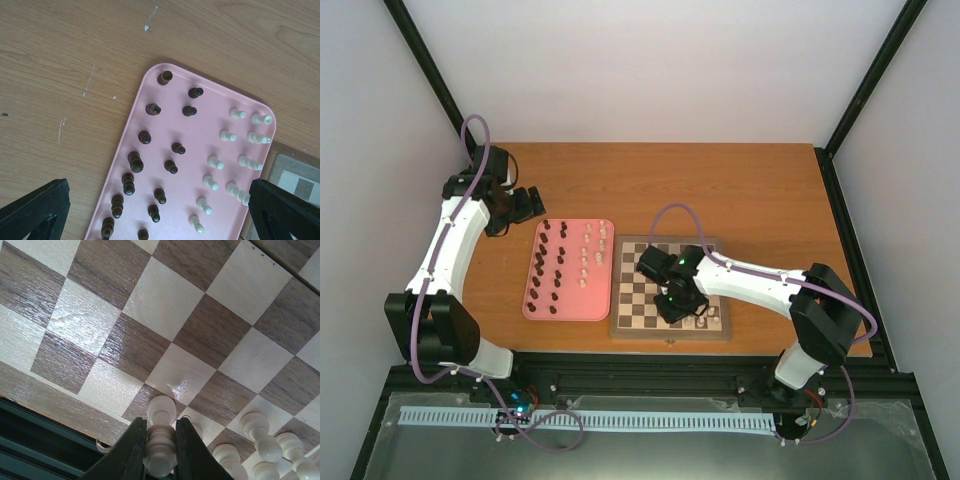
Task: Set up the chess pieces on the board
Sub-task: Place the chess piece on the chessboard, then pick up the chess piece from the storage box, then place the chess piece on the chessboard.
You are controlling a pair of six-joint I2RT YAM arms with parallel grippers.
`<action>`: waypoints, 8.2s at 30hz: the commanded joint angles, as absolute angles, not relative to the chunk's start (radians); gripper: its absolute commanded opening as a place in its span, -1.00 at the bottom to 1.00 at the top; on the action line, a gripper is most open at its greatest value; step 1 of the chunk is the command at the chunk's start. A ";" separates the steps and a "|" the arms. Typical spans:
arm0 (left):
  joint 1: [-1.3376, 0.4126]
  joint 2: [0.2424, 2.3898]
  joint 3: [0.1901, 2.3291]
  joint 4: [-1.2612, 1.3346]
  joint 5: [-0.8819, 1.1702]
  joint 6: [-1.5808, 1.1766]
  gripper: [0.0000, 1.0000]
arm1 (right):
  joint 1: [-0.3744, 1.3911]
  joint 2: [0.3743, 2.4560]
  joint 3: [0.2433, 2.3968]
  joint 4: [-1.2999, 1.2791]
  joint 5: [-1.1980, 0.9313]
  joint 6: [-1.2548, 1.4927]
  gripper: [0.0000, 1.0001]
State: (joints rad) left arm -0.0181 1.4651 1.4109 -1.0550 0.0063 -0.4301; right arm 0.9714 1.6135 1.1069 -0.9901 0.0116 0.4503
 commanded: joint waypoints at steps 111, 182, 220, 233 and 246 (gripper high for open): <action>-0.021 1.467 1.424 -1.049 0.013 -0.427 0.99 | 1.017 1.603 1.105 -0.982 0.035 0.477 -0.27; -0.021 1.425 1.389 -1.043 0.020 -0.433 0.99 | 1.057 2.492 2.281 -1.091 -0.074 0.270 -0.28; -0.021 1.428 1.393 -1.046 0.006 -0.430 0.99 | 0.996 1.715 1.392 -1.091 0.104 0.467 -0.79; -0.021 1.430 1.380 -1.043 0.013 -0.431 0.99 | 0.936 1.588 1.143 -1.024 0.093 0.535 -0.79; -0.021 1.441 1.376 -1.040 0.019 -0.433 1.00 | 0.913 1.568 1.088 -1.008 0.075 0.540 -0.79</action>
